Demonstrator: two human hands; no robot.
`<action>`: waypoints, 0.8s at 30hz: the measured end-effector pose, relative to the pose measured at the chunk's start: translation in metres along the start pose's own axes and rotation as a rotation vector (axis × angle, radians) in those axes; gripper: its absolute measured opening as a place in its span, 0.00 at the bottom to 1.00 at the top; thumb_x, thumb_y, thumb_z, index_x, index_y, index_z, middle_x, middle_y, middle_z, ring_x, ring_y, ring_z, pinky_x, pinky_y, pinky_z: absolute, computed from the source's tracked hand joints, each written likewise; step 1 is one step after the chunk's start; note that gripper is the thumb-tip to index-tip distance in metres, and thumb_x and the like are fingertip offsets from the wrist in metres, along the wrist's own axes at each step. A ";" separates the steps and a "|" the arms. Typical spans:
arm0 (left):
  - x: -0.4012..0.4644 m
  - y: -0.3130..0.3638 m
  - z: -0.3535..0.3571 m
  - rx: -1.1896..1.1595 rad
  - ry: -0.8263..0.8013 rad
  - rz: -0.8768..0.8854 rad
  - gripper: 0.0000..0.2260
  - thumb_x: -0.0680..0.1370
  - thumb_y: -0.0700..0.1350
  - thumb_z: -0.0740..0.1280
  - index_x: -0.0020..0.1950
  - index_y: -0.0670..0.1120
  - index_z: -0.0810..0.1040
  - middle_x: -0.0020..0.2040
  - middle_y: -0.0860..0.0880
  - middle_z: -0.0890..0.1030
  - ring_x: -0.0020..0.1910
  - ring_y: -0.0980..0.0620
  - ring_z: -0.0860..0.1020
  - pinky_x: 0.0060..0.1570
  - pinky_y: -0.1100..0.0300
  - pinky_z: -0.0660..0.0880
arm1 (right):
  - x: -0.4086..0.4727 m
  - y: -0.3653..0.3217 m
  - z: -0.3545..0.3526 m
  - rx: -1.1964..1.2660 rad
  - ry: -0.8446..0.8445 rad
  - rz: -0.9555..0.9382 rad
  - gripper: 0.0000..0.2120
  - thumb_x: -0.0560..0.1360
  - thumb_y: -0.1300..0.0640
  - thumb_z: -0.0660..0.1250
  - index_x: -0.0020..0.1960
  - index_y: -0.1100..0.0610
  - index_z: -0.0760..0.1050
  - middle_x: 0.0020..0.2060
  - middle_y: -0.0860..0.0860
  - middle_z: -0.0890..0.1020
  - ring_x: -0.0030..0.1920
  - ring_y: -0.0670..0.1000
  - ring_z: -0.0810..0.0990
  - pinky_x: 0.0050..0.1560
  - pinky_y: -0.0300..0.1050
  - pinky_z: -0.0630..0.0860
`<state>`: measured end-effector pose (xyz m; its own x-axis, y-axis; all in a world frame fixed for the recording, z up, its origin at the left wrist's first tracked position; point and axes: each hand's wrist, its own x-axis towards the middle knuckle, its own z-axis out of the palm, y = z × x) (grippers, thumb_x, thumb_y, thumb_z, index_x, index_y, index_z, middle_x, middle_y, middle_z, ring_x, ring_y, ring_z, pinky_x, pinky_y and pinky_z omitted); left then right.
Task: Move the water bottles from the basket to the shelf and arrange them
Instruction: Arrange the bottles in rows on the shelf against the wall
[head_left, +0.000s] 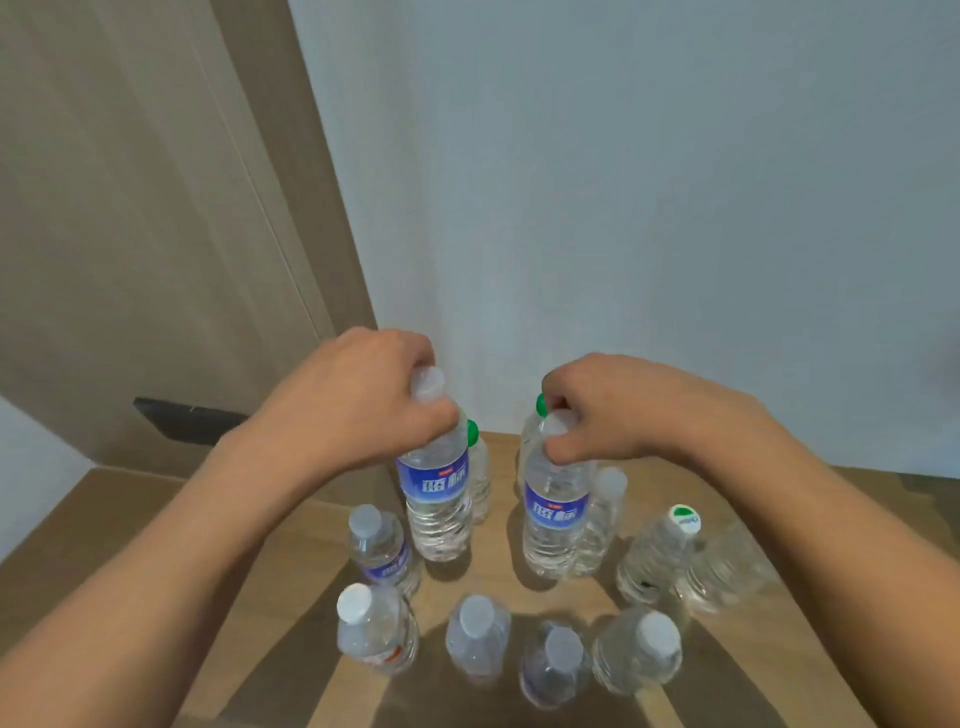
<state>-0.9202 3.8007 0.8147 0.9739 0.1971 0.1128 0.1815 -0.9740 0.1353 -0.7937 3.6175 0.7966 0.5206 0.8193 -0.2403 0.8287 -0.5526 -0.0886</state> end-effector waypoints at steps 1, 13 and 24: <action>0.005 0.002 -0.017 0.001 0.027 0.013 0.15 0.67 0.60 0.61 0.42 0.49 0.75 0.37 0.51 0.78 0.39 0.45 0.75 0.34 0.56 0.69 | 0.001 0.001 -0.017 -0.004 0.017 0.006 0.13 0.70 0.45 0.68 0.41 0.52 0.70 0.36 0.46 0.72 0.40 0.54 0.74 0.34 0.45 0.68; 0.066 0.011 -0.102 0.074 0.314 -0.001 0.14 0.70 0.52 0.60 0.49 0.46 0.77 0.46 0.45 0.80 0.46 0.40 0.76 0.38 0.54 0.71 | 0.045 0.018 -0.129 -0.016 0.315 0.009 0.15 0.71 0.45 0.70 0.48 0.57 0.77 0.43 0.52 0.80 0.44 0.55 0.79 0.40 0.47 0.75; 0.125 -0.004 -0.039 0.144 0.027 -0.081 0.14 0.74 0.46 0.62 0.57 0.45 0.76 0.51 0.43 0.79 0.45 0.43 0.75 0.40 0.55 0.70 | 0.121 0.036 -0.064 0.000 0.280 -0.028 0.12 0.70 0.47 0.69 0.44 0.55 0.75 0.39 0.51 0.78 0.42 0.56 0.79 0.37 0.46 0.74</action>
<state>-0.8047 3.8334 0.8669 0.9515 0.2766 0.1343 0.2788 -0.9603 0.0028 -0.6878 3.7070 0.8261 0.5341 0.8445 0.0392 0.8435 -0.5292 -0.0915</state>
